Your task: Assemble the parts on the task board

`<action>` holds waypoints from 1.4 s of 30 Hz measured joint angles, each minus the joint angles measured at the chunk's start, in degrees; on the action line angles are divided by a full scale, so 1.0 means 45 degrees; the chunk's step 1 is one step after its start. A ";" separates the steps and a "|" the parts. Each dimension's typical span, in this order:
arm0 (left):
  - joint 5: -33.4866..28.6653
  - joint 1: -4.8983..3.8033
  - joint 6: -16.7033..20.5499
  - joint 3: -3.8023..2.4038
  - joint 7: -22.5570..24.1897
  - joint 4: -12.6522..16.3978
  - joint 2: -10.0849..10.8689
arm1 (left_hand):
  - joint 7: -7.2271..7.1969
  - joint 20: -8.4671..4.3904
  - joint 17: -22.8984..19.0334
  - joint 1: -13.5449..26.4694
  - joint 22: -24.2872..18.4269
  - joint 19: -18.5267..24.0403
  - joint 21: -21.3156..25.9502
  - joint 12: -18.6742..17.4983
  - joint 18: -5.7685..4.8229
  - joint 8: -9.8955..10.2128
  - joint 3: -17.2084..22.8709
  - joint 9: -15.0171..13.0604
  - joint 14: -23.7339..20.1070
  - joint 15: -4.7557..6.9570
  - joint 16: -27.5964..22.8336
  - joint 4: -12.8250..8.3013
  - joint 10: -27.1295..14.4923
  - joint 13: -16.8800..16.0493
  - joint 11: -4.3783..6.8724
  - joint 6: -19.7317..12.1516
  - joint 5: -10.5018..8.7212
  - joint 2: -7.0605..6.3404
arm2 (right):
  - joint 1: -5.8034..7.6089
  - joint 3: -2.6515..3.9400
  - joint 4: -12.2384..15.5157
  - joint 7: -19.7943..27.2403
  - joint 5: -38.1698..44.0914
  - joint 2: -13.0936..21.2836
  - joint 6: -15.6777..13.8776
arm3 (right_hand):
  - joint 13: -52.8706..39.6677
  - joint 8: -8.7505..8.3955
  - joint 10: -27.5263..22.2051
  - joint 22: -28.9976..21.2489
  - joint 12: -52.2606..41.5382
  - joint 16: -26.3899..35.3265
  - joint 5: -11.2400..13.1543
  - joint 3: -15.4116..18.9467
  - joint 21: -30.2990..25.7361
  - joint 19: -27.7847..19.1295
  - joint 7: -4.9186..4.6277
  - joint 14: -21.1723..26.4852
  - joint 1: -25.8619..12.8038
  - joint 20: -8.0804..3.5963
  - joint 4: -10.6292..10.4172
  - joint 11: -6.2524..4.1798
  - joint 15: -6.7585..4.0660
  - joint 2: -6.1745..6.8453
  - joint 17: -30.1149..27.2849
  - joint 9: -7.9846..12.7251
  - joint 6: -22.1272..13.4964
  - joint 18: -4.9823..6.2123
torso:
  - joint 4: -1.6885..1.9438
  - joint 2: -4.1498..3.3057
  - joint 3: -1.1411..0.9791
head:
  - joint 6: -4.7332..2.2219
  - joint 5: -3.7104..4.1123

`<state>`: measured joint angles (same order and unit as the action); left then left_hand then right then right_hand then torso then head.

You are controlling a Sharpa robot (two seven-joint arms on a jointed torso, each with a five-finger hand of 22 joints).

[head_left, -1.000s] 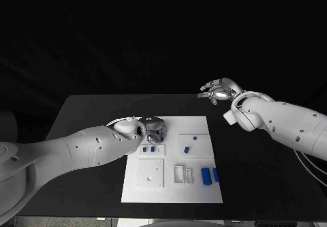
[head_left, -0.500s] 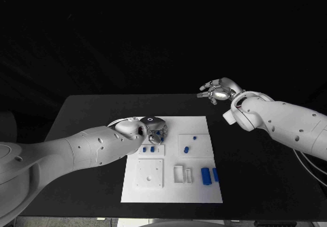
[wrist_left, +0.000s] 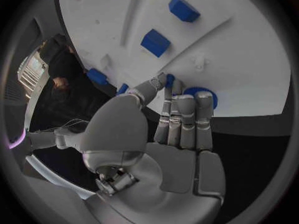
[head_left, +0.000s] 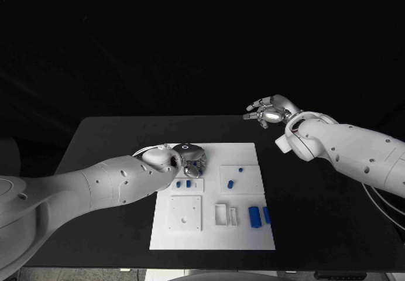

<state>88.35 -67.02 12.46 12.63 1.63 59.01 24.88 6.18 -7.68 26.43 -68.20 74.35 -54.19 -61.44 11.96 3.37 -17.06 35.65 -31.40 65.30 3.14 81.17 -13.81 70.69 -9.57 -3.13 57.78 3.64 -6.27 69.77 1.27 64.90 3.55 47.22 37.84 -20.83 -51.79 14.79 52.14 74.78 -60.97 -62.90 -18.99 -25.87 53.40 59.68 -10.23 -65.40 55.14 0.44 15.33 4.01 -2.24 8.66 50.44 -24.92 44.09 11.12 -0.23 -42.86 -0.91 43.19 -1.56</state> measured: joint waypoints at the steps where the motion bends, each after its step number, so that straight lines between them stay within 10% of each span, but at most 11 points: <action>1: 0.0006 0.0001 -0.0003 0.0000 -0.0005 0.0000 -0.0001 | -0.0050 -0.0025 -0.0001 -0.0047 0.0000 -0.0028 -0.0051 0.0015 0.0000 -0.0061 0.0048 -0.0001 0.0063 0.0061 0.0000 -0.0049 0.0115 -0.0031 0.0069 0.0145 -0.0034 0.0048 | 0.0000 0.0000 0.0000 0.0001 0.0000 0.0000 0.0000 | 0.0003 0.0000 0.0000 0.0000 0.0000 0.0000 -0.0021 0.0000 0.0000 0.0000 -0.0007 -0.0001 0.0000 0.0000 0.0000 0.0000 0.0000 0.0000 0.0000 0.0000 0.0008 0.0001 | 0.0000 0.0001 0.0000 | 0.0000 0.0000; 22: -0.0212 0.0155 0.0687 -0.0028 0.0000 0.0344 0.0475 | -0.0124 -0.0088 -0.0047 -0.0024 -0.0004 -0.0316 -0.0148 0.0037 -0.0005 -0.0192 0.0209 -0.0010 0.0389 0.0236 0.0098 -0.0139 0.0533 -0.0132 0.0259 0.0490 -0.0078 0.0224 | 0.0000 0.0000 0.0001 0.0011 -0.0001 0.0007 -0.0001 | 0.0038 0.0000 0.0018 0.0010 0.0001 0.0001 -0.0021 0.0000 0.0000 0.0000 0.0000 -0.0001 0.0001 0.0000 0.0000 0.0018 0.0000 0.0001 -0.0013 -0.0001 0.0042 0.0001 | -0.0013 0.0004 0.0005 | -0.0044 0.0042; 26: -0.0414 0.0164 0.0814 -0.0181 -0.0001 0.0622 0.0713 | -0.0125 -0.0087 -0.0061 -0.0024 -0.0004 -0.0317 -0.0148 0.0011 -0.0005 -0.0192 0.0228 -0.0009 0.0390 0.0234 0.0098 -0.0159 0.0533 -0.0131 0.0259 0.0489 -0.0077 0.0224 | 0.0000 0.0000 0.0014 0.0012 -0.0001 0.0010 -0.0001 | 0.0037 0.0000 0.0018 0.0010 0.0001 0.0001 -0.0021 0.0000 0.0000 0.0000 0.0002 0.0000 0.0001 0.0000 0.0000 0.0018 0.0000 0.0001 -0.0012 -0.0001 0.0042 0.0001 | -0.0001 0.0004 0.0005 | -0.0071 0.0045; 34: -0.0993 0.0155 0.0946 -0.0936 0.0029 0.1374 0.1373 | -0.0125 -0.0113 -0.0061 -0.0025 -0.0005 -0.0348 -0.0148 -0.0002 -0.0006 -0.0192 0.0265 0.0000 0.0404 0.0219 0.0098 -0.0123 0.0544 -0.0113 0.0246 0.0488 -0.0082 0.0224 | 0.0000 0.0000 0.0027 0.0017 -0.0001 0.0063 -0.0001 | 0.0052 0.0000 0.0019 0.0009 0.0001 0.0001 -0.0029 0.0000 0.0000 0.0000 0.0006 -0.0001 0.0001 0.0000 0.0000 0.0019 0.0000 0.0001 -0.0012 -0.0001 0.0043 0.0000 | 0.0018 0.0013 0.0002 | -0.0137 0.0020; 42: -0.1565 0.0155 0.0789 -0.1066 0.0027 0.1892 0.2062 | -0.0127 -0.0110 -0.0071 -0.0025 -0.0006 -0.0384 -0.0147 -0.0060 -0.0013 -0.0190 0.0265 0.0024 0.0405 0.0217 0.0097 -0.0123 0.0567 -0.0109 0.0223 0.0486 -0.0085 0.0223 | 0.0000 0.0000 0.0039 0.0017 -0.0002 0.0077 -0.0001 | 0.0052 0.0000 0.0019 0.0022 0.0002 -0.0047 -0.0070 0.0000 0.0000 0.0000 0.0023 -0.0001 0.0001 0.0000 0.0000 0.0019 0.0000 0.0002 -0.0023 -0.0001 0.0058 0.0001 | 0.0038 0.0028 -0.0004 | -0.0166 -0.0015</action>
<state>81.30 -66.32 16.01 7.83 1.75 67.52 34.15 5.61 -8.18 26.11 -68.31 74.32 -55.91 -62.11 11.69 3.31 -17.91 36.85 -31.29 67.12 4.12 81.61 -14.36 73.24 -10.06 -2.13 59.96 3.26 -5.27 69.77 1.27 65.08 3.63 47.21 38.19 -20.83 -51.56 14.79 52.23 74.88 -60.96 -63.11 -19.31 -25.87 53.40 59.68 -10.13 -65.40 55.14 0.44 15.33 4.10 -2.24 8.66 50.33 -24.92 44.35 11.12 -0.05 -42.73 -0.92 42.45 -1.63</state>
